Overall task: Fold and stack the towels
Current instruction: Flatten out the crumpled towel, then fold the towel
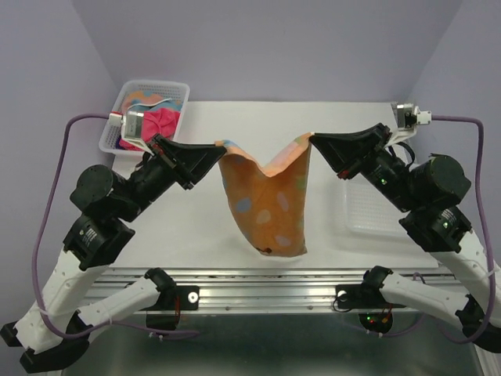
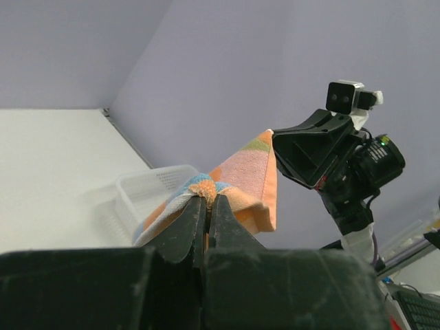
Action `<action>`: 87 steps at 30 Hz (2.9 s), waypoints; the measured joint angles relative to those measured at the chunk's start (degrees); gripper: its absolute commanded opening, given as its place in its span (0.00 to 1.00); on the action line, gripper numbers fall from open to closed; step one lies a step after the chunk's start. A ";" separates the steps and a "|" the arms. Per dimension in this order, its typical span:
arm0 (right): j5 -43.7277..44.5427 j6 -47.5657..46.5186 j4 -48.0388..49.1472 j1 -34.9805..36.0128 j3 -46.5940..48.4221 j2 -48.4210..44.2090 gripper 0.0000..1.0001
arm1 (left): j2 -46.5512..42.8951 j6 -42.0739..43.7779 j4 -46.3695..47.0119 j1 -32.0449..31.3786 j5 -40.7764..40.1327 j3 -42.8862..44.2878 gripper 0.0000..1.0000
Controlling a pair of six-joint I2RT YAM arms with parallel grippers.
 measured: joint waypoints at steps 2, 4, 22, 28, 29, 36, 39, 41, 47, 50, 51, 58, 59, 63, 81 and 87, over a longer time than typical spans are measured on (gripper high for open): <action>4.92 -0.96 -0.04 0.00 -1.03 0.98 0.01 | 1.84 0.20 0.98 0.00 -2.38 -0.98 0.00; 9.73 -1.99 -0.07 0.00 -1.62 3.02 0.01 | 4.31 0.52 1.46 0.02 -4.96 -1.36 0.00; 16.68 -8.41 11.96 -18.86 0.15 37.46 0.01 | 38.12 3.74 15.89 24.24 0.55 -0.42 0.00; 9.31 -7.93 15.26 -23.34 5.05 50.88 0.01 | 54.55 6.08 20.81 28.24 6.43 9.57 0.00; 8.55 -7.85 15.61 -23.74 6.08 52.52 0.01 | 56.22 6.27 21.33 28.61 7.04 10.62 0.00; 4.42 -7.19 16.65 -26.67 13.44 61.53 0.01 | 70.51 7.45 23.06 29.99 10.62 20.68 0.00; 3.87 -7.80 16.72 -27.15 14.69 62.18 0.01 | 72.67 8.24 24.70 29.99 11.63 21.53 0.00; 3.80 -8.28 16.92 -27.26 16.11 62.79 0.01 | 74.40 8.68 25.70 29.99 11.98 23.28 0.00; 2.67 -8.83 17.27 -27.54 21.97 67.93 0.01 | 79.23 8.81 28.89 30.29 14.08 27.19 0.00; 1.53 -8.74 16.85 -27.54 21.99 69.59 0.01 | 80.37 8.83 28.74 30.58 14.60 26.99 0.00; 1.18 -8.41 16.33 -27.54 21.92 69.85 0.01 | 80.35 8.87 28.87 30.58 14.53 26.32 0.00; -0.37 -5.16 17.00 -27.56 13.51 65.51 0.01 | 75.71 8.94 29.64 30.58 14.56 14.95 0.00; -0.74 -4.61 17.11 -27.56 11.39 64.28 0.01 | 74.42 8.92 29.66 30.58 14.56 12.90 0.00; -1.77 -1.62 16.65 -27.41 3.80 58.95 0.01 | 67.34 8.37 30.18 30.58 15.06 2.60 0.00; 2.54 7.96 13.31 -15.61 -27.26 32.02 0.01 | 39.19 4.48 33.44 28.28 12.57 -34.25 0.00; 3.93 9.92 12.00 -13.92 -32.20 27.19 0.01 | 32.37 3.45 33.44 26.71 11.34 -41.40 0.00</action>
